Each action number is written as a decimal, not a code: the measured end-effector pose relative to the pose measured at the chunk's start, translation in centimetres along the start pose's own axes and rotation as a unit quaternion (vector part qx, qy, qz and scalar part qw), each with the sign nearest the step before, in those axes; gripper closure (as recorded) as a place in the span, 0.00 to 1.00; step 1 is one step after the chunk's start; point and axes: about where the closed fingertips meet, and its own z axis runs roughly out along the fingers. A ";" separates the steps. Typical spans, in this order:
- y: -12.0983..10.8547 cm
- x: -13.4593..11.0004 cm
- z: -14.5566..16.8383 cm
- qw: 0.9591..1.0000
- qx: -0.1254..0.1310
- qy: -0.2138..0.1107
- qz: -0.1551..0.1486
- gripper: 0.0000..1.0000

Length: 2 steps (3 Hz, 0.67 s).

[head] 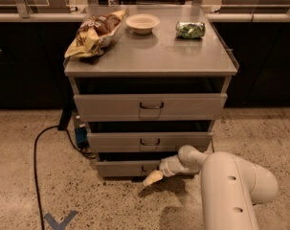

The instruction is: Open bottom drawer

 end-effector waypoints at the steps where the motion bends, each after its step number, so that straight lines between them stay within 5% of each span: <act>1: 2.7 1.3 -1.6 0.999 -0.040 0.021 0.001 0.00; 2: 2.7 1.3 -1.6 0.999 -0.040 0.021 0.001 0.00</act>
Offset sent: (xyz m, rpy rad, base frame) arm -0.0206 -0.0051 0.0112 0.0109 0.0477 0.0421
